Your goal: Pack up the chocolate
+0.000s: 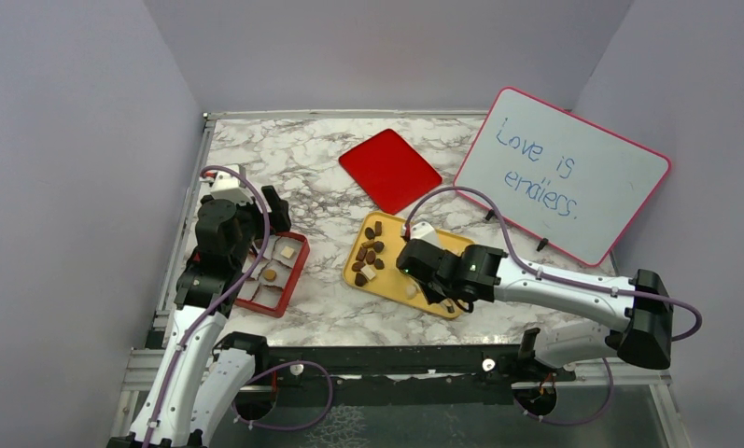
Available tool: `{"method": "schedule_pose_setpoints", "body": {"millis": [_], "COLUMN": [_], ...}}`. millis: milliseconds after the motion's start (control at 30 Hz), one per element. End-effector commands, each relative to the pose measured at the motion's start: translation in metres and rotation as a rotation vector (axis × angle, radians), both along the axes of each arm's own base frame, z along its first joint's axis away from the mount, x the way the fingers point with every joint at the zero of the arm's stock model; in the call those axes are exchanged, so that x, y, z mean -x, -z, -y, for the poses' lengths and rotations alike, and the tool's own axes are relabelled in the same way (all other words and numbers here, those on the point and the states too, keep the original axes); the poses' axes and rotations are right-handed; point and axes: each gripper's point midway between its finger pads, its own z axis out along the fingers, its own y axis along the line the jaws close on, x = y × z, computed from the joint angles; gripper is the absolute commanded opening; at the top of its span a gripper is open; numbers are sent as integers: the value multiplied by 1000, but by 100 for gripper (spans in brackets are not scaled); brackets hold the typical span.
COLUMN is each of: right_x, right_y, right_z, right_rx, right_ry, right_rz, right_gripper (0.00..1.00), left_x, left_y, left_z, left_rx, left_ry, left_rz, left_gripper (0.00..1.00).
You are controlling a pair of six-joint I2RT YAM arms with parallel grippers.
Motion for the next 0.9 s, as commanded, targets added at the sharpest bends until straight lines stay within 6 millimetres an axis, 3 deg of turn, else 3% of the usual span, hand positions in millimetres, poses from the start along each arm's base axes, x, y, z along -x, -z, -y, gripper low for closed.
{"method": "schedule_pose_setpoints", "body": {"millis": [0, 367, 633, 867], "right_x": [-16, -40, -44, -51], "right_y": [-29, -85, -123, -118], "right_z": [-21, -90, -153, -198], "right_rx": [-107, -311, -521, -568], "right_ry": [-15, -192, -382, -480], "right_rz": [83, 219, 311, 333], "right_gripper": [26, 26, 27, 27], "left_x": [-1, 3, 13, 22], "left_y": [-19, -57, -119, -146], "left_z": [1, -5, -12, -23], "left_rx": [24, 44, 87, 105], "left_ry": [-4, -41, -76, -129], "left_rz": [54, 113, 238, 315], "left_gripper": [99, 99, 99, 99]}}
